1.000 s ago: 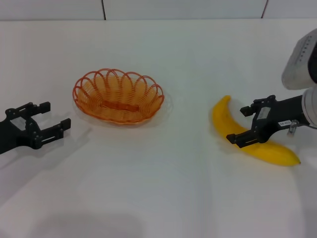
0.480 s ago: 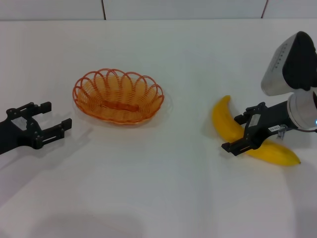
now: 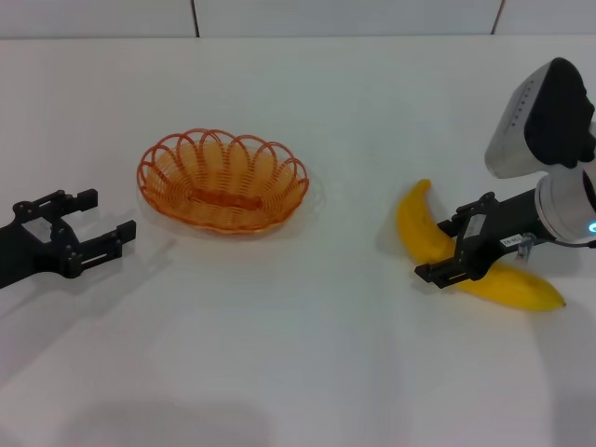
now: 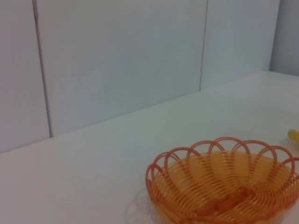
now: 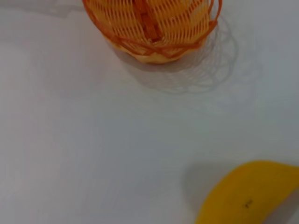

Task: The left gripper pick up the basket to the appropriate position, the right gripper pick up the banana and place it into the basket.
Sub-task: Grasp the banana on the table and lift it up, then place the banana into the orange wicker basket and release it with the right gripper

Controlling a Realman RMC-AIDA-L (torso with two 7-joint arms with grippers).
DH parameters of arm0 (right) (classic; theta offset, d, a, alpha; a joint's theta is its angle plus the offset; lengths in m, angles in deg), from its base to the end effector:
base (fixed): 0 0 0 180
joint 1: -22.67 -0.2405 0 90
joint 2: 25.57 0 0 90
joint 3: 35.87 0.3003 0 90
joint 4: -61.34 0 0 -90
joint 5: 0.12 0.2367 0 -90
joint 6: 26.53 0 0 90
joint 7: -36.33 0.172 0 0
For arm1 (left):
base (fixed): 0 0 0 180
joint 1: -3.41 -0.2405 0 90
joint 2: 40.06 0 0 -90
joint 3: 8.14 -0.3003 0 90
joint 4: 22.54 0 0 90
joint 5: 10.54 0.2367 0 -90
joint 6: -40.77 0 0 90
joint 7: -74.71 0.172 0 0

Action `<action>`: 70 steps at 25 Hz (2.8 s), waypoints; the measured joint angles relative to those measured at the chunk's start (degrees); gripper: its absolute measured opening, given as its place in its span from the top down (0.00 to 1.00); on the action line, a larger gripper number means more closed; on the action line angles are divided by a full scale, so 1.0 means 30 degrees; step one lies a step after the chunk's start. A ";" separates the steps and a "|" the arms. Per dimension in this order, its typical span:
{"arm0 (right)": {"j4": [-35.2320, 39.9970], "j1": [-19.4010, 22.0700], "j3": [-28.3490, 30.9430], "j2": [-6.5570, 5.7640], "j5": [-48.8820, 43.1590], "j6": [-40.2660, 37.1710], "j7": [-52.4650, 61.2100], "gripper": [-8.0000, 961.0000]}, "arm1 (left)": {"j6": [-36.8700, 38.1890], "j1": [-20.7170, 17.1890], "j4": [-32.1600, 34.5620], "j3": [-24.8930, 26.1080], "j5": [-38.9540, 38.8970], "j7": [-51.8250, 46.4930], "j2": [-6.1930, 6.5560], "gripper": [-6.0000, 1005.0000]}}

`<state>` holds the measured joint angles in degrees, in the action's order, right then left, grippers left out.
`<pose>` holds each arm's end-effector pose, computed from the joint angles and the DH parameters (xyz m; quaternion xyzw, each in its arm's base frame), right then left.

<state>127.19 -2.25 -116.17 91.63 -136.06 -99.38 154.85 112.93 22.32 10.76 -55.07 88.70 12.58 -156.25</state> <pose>0.2953 0.3910 -0.0679 -0.9555 0.2233 -0.1146 0.1547 -0.3941 0.3574 -0.0272 -0.9078 -0.2155 -0.1855 0.3082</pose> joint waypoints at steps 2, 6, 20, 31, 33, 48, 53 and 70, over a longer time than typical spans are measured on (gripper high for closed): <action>-0.0065 -0.0051 -0.0008 -0.0016 -0.0009 0.0000 0.0179 0.16 | 0.0000 0.0009 0.0000 0.0000 -0.0003 0.0000 0.0000 0.24; -0.0012 -0.0079 0.0004 -0.0017 -0.0166 -0.0032 0.0391 0.22 | 0.0005 0.0022 0.0000 0.0000 -0.0005 0.0000 0.0000 0.24; 0.2425 0.0591 0.0285 0.0006 0.0418 -0.0211 0.0385 0.48 | 0.0031 0.0022 0.0001 0.0000 -0.0006 0.0000 0.0000 0.24; 0.3537 -0.1078 -0.0302 -0.0019 0.4235 -0.0053 -0.3470 0.48 | 0.0039 0.0001 0.0001 0.0033 -0.0004 0.0000 0.0000 0.24; 0.3037 -0.2076 -0.0765 -0.0018 0.4390 0.0005 -0.3660 0.48 | 0.0056 0.0005 0.0002 0.0031 -0.0004 0.0000 0.0000 0.24; -0.3288 -0.8045 -0.5618 0.0140 0.4472 0.5114 -0.3470 0.48 | 0.0112 0.0452 -0.0232 -0.0021 0.0028 0.0000 0.0000 0.24; -0.3691 -0.8085 -0.6606 0.0193 0.4848 0.6816 -0.3520 0.48 | 0.0124 0.0601 -0.0488 -0.0029 0.0006 0.0164 -0.0014 0.24; -0.5025 -0.8644 -0.9501 0.0214 0.5649 0.9860 -0.3045 0.48 | 0.0157 0.1003 -0.1034 -0.0028 -0.0006 0.0496 -0.0013 0.24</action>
<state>112.12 -28.19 -144.67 92.27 -119.11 -69.80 145.72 113.40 25.33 7.66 -55.16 88.68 14.07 -156.29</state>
